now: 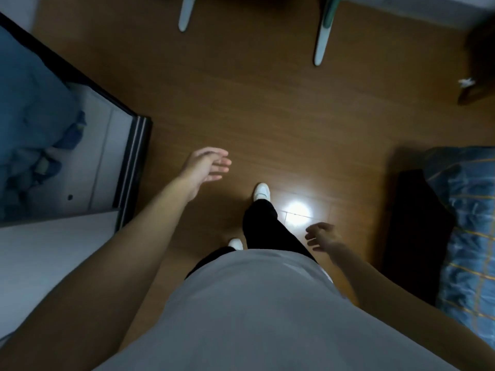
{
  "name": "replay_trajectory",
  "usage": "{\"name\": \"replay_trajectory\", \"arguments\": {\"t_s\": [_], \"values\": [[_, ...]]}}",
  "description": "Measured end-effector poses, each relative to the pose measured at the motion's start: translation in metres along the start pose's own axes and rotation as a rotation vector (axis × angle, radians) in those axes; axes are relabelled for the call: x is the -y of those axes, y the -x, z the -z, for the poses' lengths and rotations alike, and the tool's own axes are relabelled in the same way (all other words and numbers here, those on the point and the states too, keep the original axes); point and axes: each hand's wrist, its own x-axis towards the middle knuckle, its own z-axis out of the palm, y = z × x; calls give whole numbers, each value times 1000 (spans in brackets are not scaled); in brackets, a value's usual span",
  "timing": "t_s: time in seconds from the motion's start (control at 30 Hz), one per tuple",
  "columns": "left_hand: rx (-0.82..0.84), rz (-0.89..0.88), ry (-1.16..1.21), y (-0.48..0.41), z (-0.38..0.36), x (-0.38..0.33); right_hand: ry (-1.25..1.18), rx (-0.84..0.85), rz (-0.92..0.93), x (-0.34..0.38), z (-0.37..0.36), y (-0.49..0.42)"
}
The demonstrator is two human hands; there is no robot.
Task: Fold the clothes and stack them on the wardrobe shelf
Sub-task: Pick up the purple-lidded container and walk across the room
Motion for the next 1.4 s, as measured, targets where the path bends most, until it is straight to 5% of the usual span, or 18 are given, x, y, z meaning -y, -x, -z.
{"name": "replay_trajectory", "arguments": {"t_s": [0.37, 0.53, 0.73, 1.0, 1.2, 1.4], "values": [[-88, 431, -199, -76, 55, -8, -330, 27, 420, 338, 56, -47], [-106, 534, -226, -126, 98, -53, -368, 8, 474, 434, 66, -74], [-26, 405, -282, -230, 100, -185, -317, -83, 257, 452, 59, -111], [204, 46, -274, -333, 16, -416, -232, -111, -90, 434, 75, -138], [250, -128, -291, -381, -37, -504, -261, -92, -38, 506, 106, -173], [163, 38, -418, -435, -34, -519, -355, -86, 223, 646, 169, -213]]}}
